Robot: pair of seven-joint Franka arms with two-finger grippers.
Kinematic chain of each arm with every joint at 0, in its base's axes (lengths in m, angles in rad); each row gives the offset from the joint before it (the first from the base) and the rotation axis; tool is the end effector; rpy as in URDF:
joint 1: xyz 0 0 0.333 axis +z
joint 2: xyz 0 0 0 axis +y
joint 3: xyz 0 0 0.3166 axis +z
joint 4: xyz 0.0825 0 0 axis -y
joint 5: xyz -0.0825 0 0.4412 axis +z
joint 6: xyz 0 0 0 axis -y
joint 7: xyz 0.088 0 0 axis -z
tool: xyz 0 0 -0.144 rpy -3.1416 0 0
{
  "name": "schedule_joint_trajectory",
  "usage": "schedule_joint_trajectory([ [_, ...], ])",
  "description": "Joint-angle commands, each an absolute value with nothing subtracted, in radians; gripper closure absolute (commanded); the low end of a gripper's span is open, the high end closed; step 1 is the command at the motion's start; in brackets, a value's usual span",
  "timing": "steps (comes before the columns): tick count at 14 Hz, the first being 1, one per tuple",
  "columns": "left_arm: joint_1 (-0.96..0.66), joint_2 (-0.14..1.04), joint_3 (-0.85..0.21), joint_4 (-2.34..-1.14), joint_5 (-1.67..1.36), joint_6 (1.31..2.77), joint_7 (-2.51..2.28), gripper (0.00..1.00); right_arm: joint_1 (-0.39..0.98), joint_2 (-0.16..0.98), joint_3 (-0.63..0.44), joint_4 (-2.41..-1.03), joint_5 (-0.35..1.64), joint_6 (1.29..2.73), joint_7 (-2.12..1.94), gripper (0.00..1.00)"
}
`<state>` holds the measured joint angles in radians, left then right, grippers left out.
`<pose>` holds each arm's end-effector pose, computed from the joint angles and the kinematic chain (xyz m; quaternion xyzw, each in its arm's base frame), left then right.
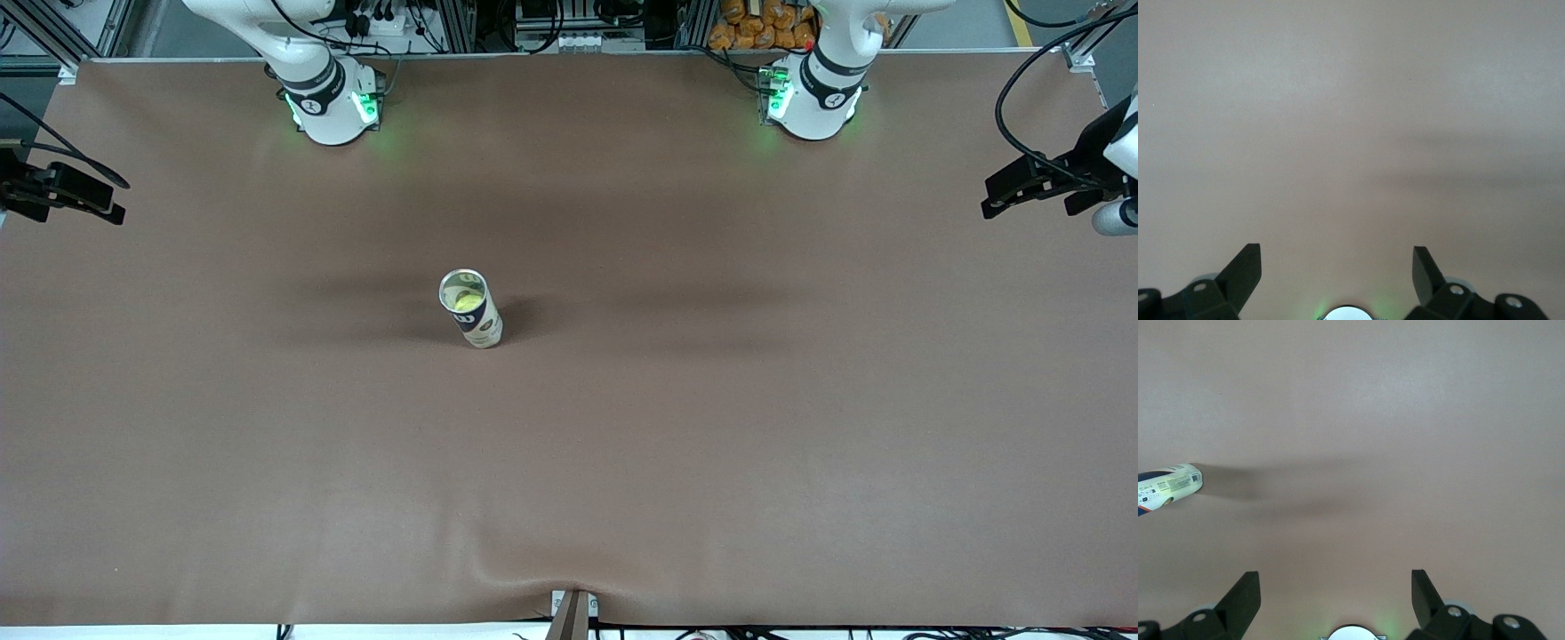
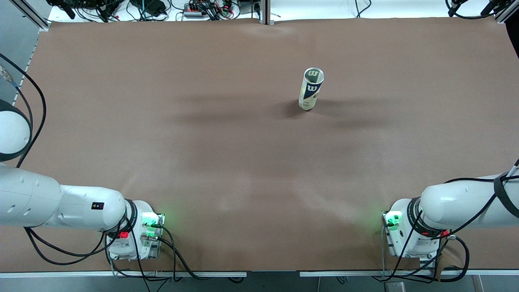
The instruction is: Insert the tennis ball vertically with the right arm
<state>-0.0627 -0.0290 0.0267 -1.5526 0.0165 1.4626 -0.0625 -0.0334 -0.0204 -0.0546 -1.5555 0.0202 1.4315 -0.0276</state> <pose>0.5889 -0.0185 0.6060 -0.9994 -0.0139 0.0301 0.0093 0.5846 -0.0487 0.5971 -0.9982 0.0292 0.0511 0.0136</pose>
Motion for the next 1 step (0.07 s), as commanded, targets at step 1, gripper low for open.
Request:
schedule_joint_trajectory([
  [1, -0.063, -0.031, 0.031, -1.546, 0.005, 1.468, -0.055, 0.00, -0.046, -0.031, -0.048, -1.565, 0.021, 1.419, -0.040, 0.00],
])
